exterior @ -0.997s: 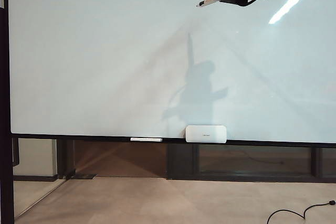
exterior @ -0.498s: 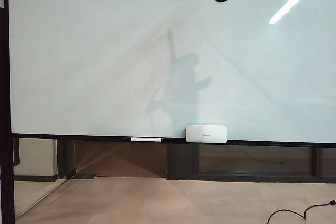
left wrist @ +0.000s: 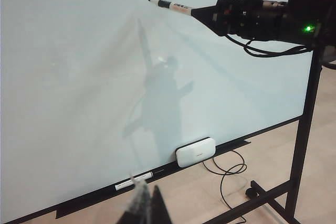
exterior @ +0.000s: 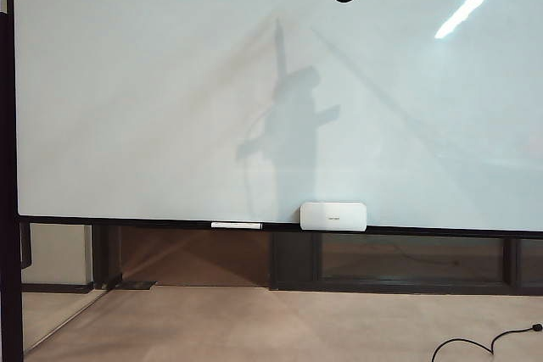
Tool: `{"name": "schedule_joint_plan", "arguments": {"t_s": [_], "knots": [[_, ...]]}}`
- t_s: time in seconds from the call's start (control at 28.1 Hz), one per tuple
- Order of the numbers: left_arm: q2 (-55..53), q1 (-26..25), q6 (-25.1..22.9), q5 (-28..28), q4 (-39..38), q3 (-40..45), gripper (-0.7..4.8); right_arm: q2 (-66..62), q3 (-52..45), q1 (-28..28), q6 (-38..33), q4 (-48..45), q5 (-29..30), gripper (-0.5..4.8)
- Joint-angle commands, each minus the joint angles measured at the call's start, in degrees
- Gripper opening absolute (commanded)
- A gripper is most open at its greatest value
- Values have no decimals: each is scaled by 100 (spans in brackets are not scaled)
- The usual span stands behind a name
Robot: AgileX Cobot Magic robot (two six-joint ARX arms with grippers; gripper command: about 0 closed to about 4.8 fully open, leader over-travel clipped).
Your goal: Reach to the right to find the marker pen, pick it up, and write the number 12 on the whiteboard.
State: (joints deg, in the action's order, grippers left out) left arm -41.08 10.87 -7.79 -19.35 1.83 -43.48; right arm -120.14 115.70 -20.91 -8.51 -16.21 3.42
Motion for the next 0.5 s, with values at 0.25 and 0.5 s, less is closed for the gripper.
{"name": "schedule_joint_plan", "arguments": {"t_s": [0.25,0.5], "knots": [[15,0,-37,-39,42,-35,-5,-4,42,9,275,-529,-118,0],[15,0,-37,-39,39,-50,-5,-225,262,7,273,-533,-245,-6]]}}
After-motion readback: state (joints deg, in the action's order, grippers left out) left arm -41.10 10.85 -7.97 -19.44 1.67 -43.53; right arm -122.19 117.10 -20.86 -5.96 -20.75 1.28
